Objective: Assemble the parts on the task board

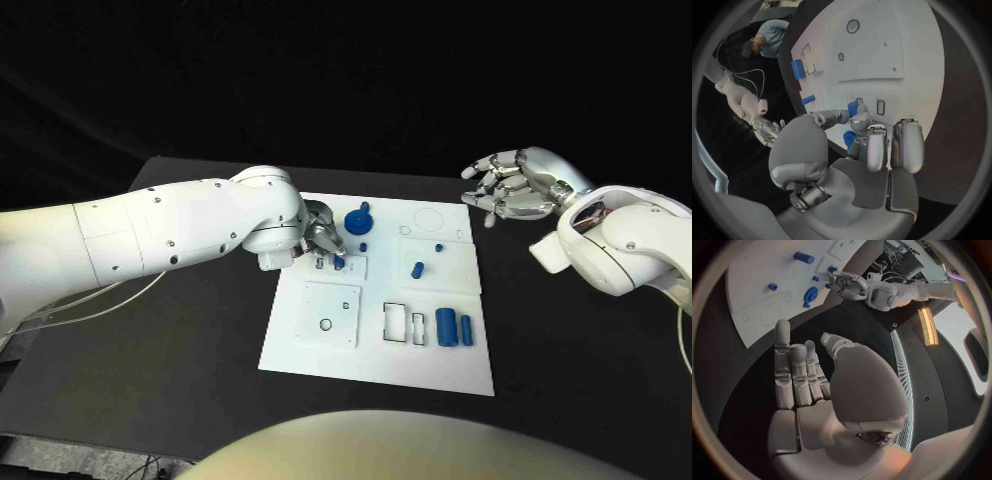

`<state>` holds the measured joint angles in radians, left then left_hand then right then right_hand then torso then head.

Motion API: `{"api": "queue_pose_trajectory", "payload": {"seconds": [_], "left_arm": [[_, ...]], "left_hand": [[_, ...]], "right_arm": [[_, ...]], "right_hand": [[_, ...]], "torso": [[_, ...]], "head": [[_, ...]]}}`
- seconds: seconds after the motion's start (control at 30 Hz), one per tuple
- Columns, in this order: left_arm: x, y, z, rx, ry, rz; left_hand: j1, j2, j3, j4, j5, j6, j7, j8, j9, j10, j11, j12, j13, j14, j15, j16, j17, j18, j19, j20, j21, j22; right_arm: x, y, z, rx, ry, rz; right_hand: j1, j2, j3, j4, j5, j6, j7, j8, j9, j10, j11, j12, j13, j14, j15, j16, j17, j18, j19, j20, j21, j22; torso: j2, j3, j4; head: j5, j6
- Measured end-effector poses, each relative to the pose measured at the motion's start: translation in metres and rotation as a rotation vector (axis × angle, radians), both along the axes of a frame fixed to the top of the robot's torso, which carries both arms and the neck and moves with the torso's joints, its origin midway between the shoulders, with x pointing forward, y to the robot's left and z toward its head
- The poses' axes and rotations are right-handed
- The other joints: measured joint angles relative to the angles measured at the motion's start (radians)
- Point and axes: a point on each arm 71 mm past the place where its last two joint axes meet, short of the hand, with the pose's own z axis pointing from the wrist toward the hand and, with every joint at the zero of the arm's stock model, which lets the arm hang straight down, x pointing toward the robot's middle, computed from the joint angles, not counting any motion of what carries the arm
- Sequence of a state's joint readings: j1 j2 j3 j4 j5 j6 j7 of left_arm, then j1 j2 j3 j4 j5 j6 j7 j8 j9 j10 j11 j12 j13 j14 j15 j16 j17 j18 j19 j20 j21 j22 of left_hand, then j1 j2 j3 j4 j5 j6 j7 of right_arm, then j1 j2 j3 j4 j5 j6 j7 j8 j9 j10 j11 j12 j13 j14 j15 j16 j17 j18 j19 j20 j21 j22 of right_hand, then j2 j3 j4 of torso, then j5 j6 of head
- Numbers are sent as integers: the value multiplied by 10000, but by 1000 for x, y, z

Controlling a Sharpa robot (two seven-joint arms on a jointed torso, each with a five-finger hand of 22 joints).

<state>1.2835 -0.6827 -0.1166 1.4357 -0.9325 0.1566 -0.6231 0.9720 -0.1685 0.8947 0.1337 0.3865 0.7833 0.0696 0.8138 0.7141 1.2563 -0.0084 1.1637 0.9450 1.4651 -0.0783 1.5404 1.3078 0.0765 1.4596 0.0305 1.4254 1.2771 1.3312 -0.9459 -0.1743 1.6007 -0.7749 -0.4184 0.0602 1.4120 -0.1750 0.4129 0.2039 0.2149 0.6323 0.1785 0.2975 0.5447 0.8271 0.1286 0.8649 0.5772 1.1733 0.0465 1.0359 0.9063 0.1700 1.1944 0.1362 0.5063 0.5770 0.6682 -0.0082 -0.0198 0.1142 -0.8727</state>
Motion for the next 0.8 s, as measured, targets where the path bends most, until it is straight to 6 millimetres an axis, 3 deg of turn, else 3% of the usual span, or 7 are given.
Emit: {"api": "queue_pose_trajectory", "payload": {"seconds": [0.8], "left_arm": [[-3, 1, 0, 21, -84, -383]], "left_hand": [[184, -184, 26, 26, 175, 107, 106, 53, 63, 185, -110, 164, 192, 0, 0, 106, 1, 0, 0, 0, 0, 33]], "right_arm": [[0, 0, 0, -5, 26, 12]], "right_hand": [[0, 0, -1, 1, 79, 0, 0, 0, -10, 0, 0, 0, -38, 1, 0, 0, -11, -1, 37, 37, 0, -15]], "torso": [[-7, -9, 12]], "head": [[-26, 0]]}}
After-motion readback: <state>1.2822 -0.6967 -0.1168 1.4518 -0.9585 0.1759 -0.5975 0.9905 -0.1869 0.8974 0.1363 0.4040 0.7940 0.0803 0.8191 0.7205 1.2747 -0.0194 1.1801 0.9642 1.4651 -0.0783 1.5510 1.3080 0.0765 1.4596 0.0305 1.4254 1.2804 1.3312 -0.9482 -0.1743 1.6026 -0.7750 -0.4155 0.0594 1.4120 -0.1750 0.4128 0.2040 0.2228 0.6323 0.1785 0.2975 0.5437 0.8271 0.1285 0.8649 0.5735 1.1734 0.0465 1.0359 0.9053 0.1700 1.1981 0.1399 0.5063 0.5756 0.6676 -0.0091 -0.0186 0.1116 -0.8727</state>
